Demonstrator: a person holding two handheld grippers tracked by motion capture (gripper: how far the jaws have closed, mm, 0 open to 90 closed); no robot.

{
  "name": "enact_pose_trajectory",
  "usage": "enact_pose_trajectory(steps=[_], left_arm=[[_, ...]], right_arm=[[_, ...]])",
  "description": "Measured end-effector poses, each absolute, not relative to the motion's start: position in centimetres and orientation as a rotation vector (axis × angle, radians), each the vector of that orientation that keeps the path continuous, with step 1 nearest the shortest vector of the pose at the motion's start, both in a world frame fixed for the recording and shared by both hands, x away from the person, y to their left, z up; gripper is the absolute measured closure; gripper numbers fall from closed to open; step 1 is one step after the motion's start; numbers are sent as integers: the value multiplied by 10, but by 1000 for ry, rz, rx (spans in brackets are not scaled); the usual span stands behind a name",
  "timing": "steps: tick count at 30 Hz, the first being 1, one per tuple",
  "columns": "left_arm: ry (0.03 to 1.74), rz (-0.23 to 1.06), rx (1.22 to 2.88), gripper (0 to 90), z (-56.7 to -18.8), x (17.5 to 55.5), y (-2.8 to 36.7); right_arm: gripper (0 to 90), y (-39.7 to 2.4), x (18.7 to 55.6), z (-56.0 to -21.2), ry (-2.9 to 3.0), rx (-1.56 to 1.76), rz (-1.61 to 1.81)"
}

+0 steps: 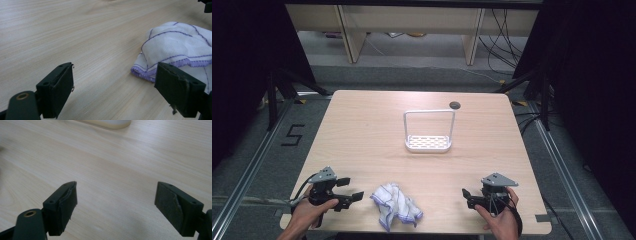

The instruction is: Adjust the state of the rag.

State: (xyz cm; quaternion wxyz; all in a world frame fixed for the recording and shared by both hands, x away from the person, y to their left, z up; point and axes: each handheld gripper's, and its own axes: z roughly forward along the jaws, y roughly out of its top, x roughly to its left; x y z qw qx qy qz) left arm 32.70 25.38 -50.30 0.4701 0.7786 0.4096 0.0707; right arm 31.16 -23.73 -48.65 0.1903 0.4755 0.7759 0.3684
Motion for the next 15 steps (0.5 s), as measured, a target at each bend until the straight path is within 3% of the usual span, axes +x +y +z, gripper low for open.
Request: enact_pose_trajectory(steps=[15], left_arm=[[981,166,1901,150,-490,320,252]], right_arm=[[258,-201,295,-466,2305,1177,1137]])
